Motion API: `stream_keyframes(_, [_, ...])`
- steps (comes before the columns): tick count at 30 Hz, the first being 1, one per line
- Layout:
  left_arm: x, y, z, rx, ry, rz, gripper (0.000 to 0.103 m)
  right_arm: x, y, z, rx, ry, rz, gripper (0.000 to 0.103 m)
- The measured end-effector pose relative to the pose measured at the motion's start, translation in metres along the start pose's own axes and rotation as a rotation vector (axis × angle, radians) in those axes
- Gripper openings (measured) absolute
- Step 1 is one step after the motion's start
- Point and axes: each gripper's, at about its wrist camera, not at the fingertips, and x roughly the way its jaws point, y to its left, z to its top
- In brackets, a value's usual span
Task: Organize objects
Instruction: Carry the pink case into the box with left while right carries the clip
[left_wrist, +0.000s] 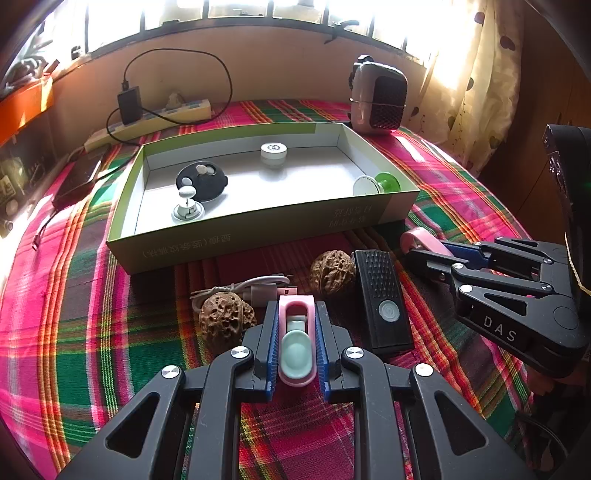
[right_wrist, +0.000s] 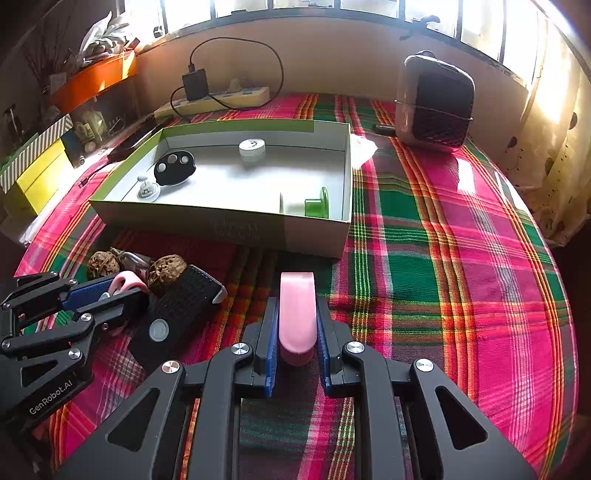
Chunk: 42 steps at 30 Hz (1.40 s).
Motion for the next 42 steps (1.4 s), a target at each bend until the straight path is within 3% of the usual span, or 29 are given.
stream_keyframes(16, [-0.002, -0.001, 0.001, -0.02, 0.008, 0.025, 0.016, -0.004, 0.0, -0.003, 0.005, -0.003, 0.01, 0.019])
stream_keyframes(42, [-0.03, -0.005, 0.039, -0.007, -0.084, 0.026, 0.016, -0.032, -0.002, 0.028, 0.023, -0.083, 0.053, 0.019])
